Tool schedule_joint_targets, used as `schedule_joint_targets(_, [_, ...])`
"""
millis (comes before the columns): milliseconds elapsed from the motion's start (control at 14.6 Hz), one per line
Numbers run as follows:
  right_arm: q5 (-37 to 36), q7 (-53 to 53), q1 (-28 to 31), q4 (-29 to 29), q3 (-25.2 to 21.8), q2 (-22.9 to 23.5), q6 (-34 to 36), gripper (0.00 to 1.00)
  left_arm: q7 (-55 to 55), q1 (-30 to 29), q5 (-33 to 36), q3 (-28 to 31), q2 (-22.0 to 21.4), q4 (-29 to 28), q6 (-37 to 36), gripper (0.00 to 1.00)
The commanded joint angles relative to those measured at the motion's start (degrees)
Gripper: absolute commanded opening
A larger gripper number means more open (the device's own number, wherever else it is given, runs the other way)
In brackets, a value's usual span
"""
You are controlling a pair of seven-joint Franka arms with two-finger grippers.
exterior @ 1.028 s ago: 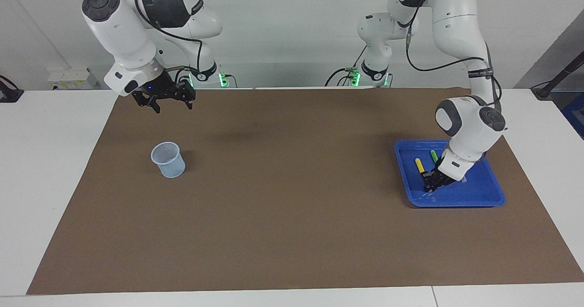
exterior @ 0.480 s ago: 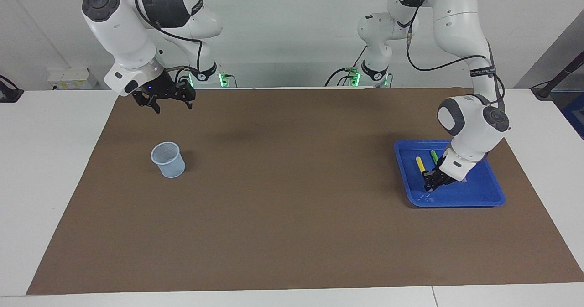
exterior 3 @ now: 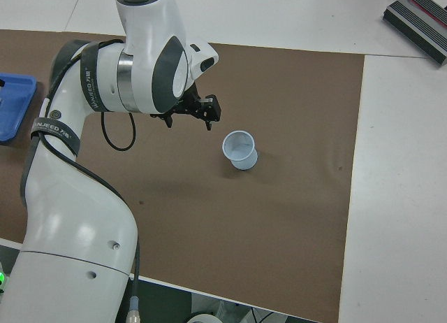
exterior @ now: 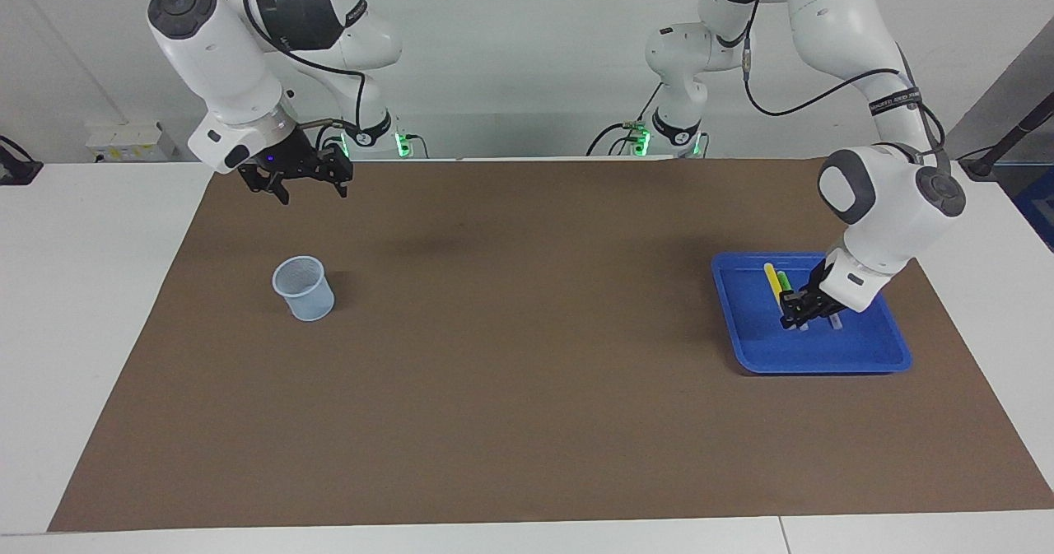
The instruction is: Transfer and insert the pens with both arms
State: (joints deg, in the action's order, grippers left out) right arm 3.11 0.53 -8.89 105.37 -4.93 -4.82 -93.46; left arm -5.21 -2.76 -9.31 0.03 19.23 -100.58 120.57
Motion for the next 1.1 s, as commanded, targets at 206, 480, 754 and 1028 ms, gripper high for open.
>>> schedule_joint_targets(206, [1.4, 0.2, -0.2, 2.0, -0.1, -1.8, -1.4, 1.00, 17.1, 0.2, -2.8, -0.1, -0.3, 2.8, -1.2, 0.00])
schedule_joint_targets(480, [2.2, 1.0, -0.2, 2.0, -0.1, -1.8, -1.5, 1.00, 28.1, -0.2, -6.2, 0.1, -0.6, 4.7, -0.3, 0.00])
schedule_joint_targets(754, [3.3, 8.7, 0.4, 2.0, -0.1, -1.8, -1.6, 1.00, 39.7, -0.4, -6.4, 0.1, -0.6, 5.9, 1.4, 0.00])
schedule_joint_targets(1028, [5.5, 14.2, 0.7, 2.0, -0.2, -1.8, -1.6, 1.00, 55.4, -0.1, -11.9, -0.1, -0.6, 5.8, 8.6, 0.00])
